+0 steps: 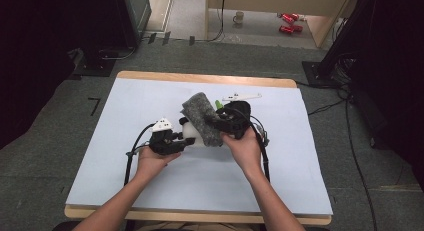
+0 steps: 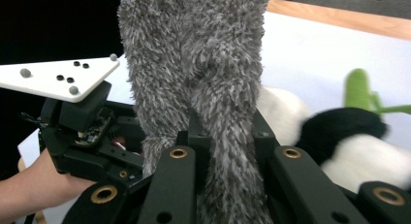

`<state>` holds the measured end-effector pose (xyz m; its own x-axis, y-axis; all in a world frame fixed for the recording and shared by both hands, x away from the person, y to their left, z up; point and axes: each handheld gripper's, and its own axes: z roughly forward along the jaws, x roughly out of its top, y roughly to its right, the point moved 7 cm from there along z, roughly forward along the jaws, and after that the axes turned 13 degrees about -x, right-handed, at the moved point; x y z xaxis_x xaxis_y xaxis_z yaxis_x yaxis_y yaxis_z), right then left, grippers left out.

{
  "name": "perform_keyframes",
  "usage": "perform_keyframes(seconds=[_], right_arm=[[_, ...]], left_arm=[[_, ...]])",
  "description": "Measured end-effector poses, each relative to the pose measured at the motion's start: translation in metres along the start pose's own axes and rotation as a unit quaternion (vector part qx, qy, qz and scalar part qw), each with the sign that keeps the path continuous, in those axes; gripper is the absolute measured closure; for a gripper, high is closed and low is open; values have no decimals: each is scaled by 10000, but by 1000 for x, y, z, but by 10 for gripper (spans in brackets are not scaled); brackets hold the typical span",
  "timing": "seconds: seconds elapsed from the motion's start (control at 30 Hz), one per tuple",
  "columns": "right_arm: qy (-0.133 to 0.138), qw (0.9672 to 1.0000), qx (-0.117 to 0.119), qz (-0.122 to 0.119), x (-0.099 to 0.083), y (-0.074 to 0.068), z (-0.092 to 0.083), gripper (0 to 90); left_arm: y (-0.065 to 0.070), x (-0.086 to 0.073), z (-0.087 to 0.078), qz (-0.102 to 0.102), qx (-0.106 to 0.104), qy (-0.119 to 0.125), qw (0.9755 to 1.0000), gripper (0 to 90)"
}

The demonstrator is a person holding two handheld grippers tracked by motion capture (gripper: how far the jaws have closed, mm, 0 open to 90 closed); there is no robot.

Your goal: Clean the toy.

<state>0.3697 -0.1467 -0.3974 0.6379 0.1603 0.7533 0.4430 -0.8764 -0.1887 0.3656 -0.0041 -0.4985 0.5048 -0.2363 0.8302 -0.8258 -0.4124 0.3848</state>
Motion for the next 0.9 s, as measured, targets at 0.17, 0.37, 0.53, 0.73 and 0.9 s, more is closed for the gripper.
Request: perform_keyframes(seconds=[0.17, 0.37, 0.53, 0.73, 0.9], right_arm=[[-139, 9998, 72, -98, -4, -9, 12, 783], [-227, 9996, -20, -168, -11, -3, 23, 778], [-223, 9982, -517, -192, -13, 20, 17, 780], [-162, 9975, -675, 106, -15, 49, 5, 783], [-43, 9963, -829, 239, -14, 63, -8, 782]], left_arm=[[2, -3, -1, 77, 65, -22, 9999, 609], [2, -3, -1, 64, 107, -71, 9999, 608], [-1, 1, -1, -101, 49, -136, 9998, 615], [-5, 7, 1, -77, -91, -208, 9997, 618], [-9, 10, 1, -141, -194, -248, 9994, 617]])
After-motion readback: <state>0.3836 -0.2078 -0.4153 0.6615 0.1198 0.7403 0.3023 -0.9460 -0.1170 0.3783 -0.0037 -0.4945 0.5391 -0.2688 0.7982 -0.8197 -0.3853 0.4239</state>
